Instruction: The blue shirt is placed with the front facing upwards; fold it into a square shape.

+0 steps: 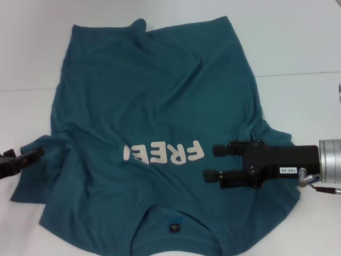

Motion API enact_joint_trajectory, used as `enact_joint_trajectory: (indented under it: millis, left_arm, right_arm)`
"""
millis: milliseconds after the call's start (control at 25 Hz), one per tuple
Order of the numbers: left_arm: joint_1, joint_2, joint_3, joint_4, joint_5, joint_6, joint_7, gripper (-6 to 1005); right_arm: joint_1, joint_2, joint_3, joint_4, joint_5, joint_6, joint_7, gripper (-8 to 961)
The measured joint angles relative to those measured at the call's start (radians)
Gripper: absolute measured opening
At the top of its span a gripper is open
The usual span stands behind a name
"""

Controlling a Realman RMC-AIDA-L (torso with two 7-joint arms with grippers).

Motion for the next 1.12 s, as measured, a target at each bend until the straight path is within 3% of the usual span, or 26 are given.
enact_joint_trajectory:
  millis: [520, 1000, 1120]
  left_arm:
    - [-0.004, -0.004, 0.079, -0.018, 0.001, -0.034, 0.001, 931]
    - [-0.005, -0.013, 0.086, -0.001, -0.001, -0.04, 0.004, 930]
    - [-0.005, -0.016, 0.089, 0.006, -0.001, -0.044, 0.006, 851]
  right_arm:
    - [-0.001, 0.003, 0.006, 0.001, 0.0, 0.002, 0.0, 885]
    - [-0.008, 0.0, 0.012, -0.001, 0.0, -0.002, 0.0, 885]
    - [-0.009, 0.0, 0.015, -0.001, 0.0, -0.004, -0.001, 885]
